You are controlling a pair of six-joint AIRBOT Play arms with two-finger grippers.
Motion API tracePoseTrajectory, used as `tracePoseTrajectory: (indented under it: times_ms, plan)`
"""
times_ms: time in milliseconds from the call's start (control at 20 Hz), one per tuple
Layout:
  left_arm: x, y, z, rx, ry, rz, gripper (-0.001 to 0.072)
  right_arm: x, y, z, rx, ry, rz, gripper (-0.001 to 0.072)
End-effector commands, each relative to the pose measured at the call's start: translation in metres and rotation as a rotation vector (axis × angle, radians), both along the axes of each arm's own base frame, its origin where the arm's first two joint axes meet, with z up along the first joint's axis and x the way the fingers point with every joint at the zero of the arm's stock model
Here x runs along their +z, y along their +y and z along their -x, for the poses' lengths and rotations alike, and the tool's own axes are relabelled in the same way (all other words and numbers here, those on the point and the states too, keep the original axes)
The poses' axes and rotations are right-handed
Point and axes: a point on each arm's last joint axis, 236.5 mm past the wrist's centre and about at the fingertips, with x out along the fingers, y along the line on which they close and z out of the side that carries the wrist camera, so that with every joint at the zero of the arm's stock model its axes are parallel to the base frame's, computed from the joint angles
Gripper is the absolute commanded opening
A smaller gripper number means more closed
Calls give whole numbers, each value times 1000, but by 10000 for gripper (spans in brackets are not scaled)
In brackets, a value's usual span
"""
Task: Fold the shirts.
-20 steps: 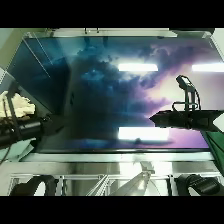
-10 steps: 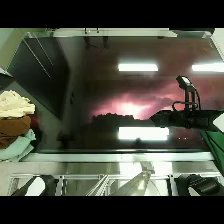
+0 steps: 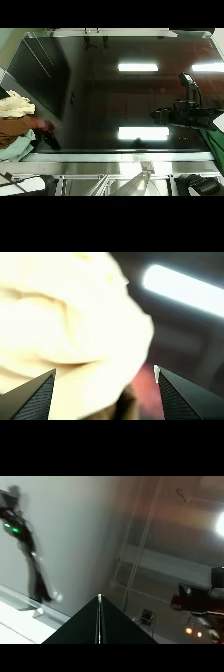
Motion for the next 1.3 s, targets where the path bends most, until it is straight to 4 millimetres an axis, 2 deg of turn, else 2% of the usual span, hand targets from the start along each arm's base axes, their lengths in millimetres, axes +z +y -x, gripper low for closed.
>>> tracePoseTrajectory:
  times_ms: [0,50,100,150,200,250,300,350,400,450,500,550,600,650,700,750,800,850,950,1050,1100,1150,1200,1250]
  plan:
    - [-57,6,4,-21,169,-12,712,2,0,-4,-9,-16,-6,25]
    - [-70,2,1,-33,188,-1,710,2,0,-4,-9,-16,-6,25]
    - [-80,0,-2,-42,198,4,669,2,0,-4,-9,-16,-6,25]
    - [-89,-4,-5,-53,209,9,483,2,0,-4,-9,-16,-6,25]
    - [-93,-7,-7,-61,211,10,141,3,0,-4,-9,-16,-8,25]
    - [-90,-11,-13,-67,204,14,-6,4,3,-3,-9,-11,-21,25]
    - [-77,-22,-27,-56,166,41,-6,5,5,-2,-9,-6,-36,25]
    - [-51,-45,-48,-78,89,97,-3,7,7,-1,-10,-2,-49,25]
    - [-11,-77,-74,-117,-21,167,4,8,9,-1,-9,3,-61,25]
    - [37,-115,-95,-172,-142,244,5,10,13,1,-9,11,-83,25]
    - [98,-165,-110,-261,-274,337,5,13,18,4,-6,25,-113,25]
    - [158,-216,-110,-370,-383,419,7,14,20,4,-5,30,-122,25]
    - [217,-269,-97,-500,-483,483,10,13,20,7,1,37,-118,25]
    - [259,-309,-76,-610,-548,509,11,11,19,10,11,47,-112,25]
    - [288,-340,-55,-695,-591,500,12,11,19,10,31,34,-100,25]
    - [303,-363,-34,-751,-595,472,12,11,19,10,43,24,-93,25]
    - [305,-375,-16,-778,-569,435,13,11,19,10,52,16,-88,25]
    - [298,-380,-5,-771,-532,396,13,10,19,10,53,14,-85,28]
    - [268,-375,7,-735,-440,307,13,10,19,11,56,17,-83,31]
    - [233,-370,17,-706,-350,290,13,8,15,11,61,14,-55,36]
    - [215,-369,19,-695,-309,301,13,7,11,11,63,10,-36,144]
    - [196,-369,21,-692,-273,308,10,9,8,9,54,9,-33,393]
    - [172,-368,23,-676,-220,323,53,12,3,4,36,3,-34,510]
    - [150,-368,26,-660,-172,337,352,15,-3,-1,14,-4,-36,502]
